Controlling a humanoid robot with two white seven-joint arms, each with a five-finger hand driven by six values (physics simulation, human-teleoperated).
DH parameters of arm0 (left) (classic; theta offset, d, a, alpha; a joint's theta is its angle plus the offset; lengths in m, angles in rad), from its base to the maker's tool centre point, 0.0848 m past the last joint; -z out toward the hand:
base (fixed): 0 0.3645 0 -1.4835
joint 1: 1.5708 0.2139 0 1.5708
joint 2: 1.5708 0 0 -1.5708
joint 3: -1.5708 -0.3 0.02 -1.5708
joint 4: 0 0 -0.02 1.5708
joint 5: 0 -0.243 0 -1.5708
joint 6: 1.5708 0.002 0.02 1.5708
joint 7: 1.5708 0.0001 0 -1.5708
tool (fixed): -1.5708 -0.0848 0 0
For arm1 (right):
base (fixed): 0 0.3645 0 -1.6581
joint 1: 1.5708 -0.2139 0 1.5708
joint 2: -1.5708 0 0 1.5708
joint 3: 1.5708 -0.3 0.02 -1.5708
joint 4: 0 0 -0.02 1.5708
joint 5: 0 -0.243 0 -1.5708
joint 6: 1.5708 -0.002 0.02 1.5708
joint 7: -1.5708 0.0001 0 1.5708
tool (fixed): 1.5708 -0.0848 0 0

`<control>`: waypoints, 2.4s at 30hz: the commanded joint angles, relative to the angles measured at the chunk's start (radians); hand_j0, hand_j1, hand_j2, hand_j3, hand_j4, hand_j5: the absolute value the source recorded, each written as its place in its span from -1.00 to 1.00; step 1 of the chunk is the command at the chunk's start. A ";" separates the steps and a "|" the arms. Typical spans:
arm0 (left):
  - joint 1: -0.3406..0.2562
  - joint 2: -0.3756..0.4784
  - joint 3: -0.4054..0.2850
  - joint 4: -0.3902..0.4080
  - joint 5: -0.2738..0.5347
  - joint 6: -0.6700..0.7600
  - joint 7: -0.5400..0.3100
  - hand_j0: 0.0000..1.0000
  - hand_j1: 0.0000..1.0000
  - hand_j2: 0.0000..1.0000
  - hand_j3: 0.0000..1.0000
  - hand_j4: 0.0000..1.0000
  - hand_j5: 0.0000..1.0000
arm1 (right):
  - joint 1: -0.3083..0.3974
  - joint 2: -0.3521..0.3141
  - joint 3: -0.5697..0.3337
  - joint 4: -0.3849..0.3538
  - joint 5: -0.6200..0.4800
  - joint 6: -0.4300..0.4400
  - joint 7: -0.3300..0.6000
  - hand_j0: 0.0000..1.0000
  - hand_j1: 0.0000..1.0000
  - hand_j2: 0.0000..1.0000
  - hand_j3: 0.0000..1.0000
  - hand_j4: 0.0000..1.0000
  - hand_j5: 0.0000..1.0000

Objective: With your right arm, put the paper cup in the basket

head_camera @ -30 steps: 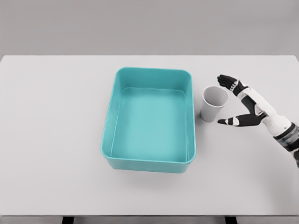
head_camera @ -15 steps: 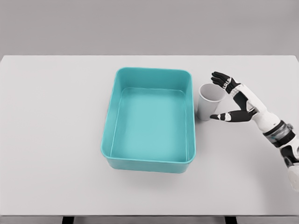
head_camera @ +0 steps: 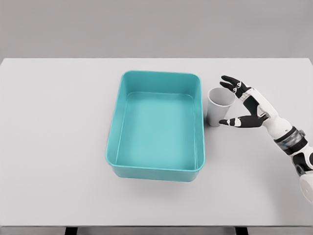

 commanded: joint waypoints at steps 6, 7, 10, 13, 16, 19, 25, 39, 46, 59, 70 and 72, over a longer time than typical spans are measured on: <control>0.002 0.000 0.000 0.000 0.000 0.000 0.000 1.00 1.00 1.00 1.00 1.00 1.00 | -0.008 -0.007 0.010 0.005 0.052 -0.010 0.018 1.00 1.00 1.00 1.00 1.00 1.00; 0.002 0.000 0.000 0.000 0.000 0.000 0.000 1.00 1.00 1.00 1.00 1.00 1.00 | -0.009 -0.007 0.010 0.003 0.052 -0.010 0.019 1.00 1.00 1.00 1.00 1.00 1.00; 0.000 0.000 0.000 0.000 0.000 0.000 0.000 1.00 1.00 1.00 1.00 1.00 1.00 | -0.029 -0.007 0.010 0.003 0.052 -0.010 0.019 1.00 1.00 1.00 1.00 1.00 1.00; 0.002 0.000 0.000 0.000 0.000 0.000 0.000 1.00 1.00 1.00 1.00 1.00 1.00 | -0.041 -0.007 0.010 0.003 0.051 -0.010 0.019 1.00 1.00 1.00 1.00 1.00 1.00; 0.000 0.000 0.000 0.000 0.000 0.000 0.000 1.00 1.00 1.00 1.00 1.00 1.00 | -0.037 -0.007 0.010 0.003 0.051 -0.010 0.019 1.00 1.00 1.00 1.00 1.00 1.00; 0.002 0.000 0.000 0.000 0.000 0.000 0.000 1.00 1.00 1.00 1.00 1.00 1.00 | -0.031 -0.007 0.010 0.003 0.051 -0.010 0.019 1.00 1.00 1.00 1.00 1.00 1.00; 0.000 0.000 0.000 0.000 0.000 0.000 0.000 1.00 1.00 1.00 1.00 1.00 1.00 | -0.038 -0.007 0.010 0.003 0.051 -0.010 0.019 1.00 1.00 1.00 1.00 1.00 1.00; 0.002 0.000 0.000 0.000 0.000 0.000 0.000 1.00 1.00 1.00 1.00 1.00 1.00 | -0.057 -0.014 0.012 0.062 0.043 -0.010 0.019 1.00 1.00 1.00 1.00 1.00 1.00; 0.002 0.000 0.000 0.000 0.000 0.000 0.000 1.00 1.00 1.00 1.00 1.00 1.00 | -0.060 -0.008 0.029 0.094 0.043 -0.010 0.018 1.00 1.00 1.00 1.00 1.00 1.00; 0.002 0.000 0.000 0.000 0.000 0.000 0.000 1.00 1.00 1.00 1.00 1.00 1.00 | -0.078 0.024 0.049 0.160 0.044 -0.010 0.018 1.00 1.00 1.00 1.00 1.00 1.00; 0.002 0.000 0.000 0.000 0.000 0.000 0.000 1.00 1.00 1.00 1.00 1.00 1.00 | -0.115 0.055 0.090 0.200 0.046 -0.010 0.018 1.00 1.00 1.00 1.00 1.00 1.00; 0.002 0.000 0.000 0.000 0.000 0.000 0.000 1.00 1.00 1.00 1.00 1.00 1.00 | -0.115 0.055 0.090 0.200 0.046 -0.010 0.018 1.00 1.00 1.00 1.00 1.00 1.00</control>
